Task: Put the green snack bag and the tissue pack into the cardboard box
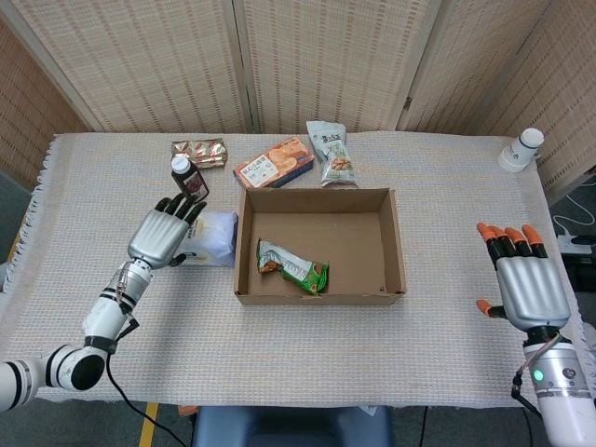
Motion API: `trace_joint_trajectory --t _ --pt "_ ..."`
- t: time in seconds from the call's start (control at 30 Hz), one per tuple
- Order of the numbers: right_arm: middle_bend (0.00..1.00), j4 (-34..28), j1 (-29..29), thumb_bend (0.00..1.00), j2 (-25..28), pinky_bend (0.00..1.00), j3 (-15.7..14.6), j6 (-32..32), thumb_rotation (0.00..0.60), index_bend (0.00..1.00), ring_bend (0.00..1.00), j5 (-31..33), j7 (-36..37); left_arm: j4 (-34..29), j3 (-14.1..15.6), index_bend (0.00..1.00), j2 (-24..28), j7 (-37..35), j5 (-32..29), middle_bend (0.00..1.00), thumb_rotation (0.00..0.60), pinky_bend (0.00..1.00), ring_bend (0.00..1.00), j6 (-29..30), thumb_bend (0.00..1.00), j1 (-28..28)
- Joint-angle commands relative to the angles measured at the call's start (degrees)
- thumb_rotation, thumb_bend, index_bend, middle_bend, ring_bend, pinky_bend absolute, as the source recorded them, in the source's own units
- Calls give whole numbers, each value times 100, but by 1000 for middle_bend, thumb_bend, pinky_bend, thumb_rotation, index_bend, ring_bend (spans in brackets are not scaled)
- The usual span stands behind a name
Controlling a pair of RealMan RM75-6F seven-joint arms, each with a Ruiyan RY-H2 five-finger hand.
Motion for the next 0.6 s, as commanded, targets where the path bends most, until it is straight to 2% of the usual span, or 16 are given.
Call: trace_joint_trajectory --t 0.03,0.6 --pt "107 0 30 58 -38 69 16 33 600 69 0 99 -69 428 119 0 -41 -253 149 0 600 142 0 -349 201 -42" --pt "107 0 191 58 -169 69 96 164 600 75 0 545 -328 1573 219 0 -463 -738 -64 0 600 133 0 -1286 200 -327"
